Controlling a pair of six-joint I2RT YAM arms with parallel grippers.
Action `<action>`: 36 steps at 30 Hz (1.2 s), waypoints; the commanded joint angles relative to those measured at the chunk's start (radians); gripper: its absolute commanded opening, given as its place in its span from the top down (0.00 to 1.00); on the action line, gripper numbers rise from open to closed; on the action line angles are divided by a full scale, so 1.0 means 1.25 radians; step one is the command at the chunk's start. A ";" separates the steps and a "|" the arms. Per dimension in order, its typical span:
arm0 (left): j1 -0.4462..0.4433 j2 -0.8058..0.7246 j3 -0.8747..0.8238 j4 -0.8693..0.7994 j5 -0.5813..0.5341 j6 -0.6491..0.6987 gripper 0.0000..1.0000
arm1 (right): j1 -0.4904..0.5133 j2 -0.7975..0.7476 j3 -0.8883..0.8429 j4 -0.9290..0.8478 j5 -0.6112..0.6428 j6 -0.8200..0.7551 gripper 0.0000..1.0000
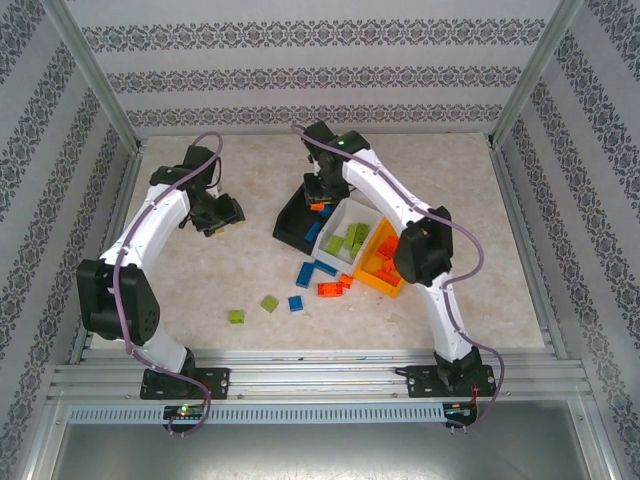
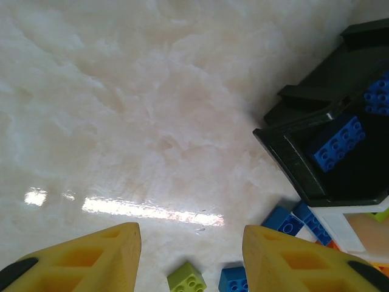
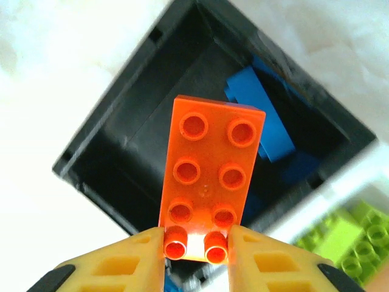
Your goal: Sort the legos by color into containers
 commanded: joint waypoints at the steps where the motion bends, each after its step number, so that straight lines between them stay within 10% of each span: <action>1: -0.016 0.013 -0.020 0.041 0.012 -0.008 0.52 | -0.017 -0.167 -0.145 -0.024 0.026 0.018 0.70; 14: -0.069 0.069 -0.016 0.074 0.018 -0.010 0.52 | -0.142 -0.543 -0.794 0.176 0.025 0.053 0.66; 20: -0.087 0.080 -0.010 0.051 0.010 0.005 0.51 | -0.127 -0.523 -0.753 0.195 0.055 0.000 0.36; 30: -0.076 0.007 -0.083 0.075 0.009 -0.017 0.49 | 0.141 -0.506 -0.844 0.263 -0.110 -0.506 0.25; 36: -0.055 -0.047 -0.164 0.110 0.032 -0.043 0.49 | 0.143 -0.499 -0.949 0.426 -0.154 -0.687 0.25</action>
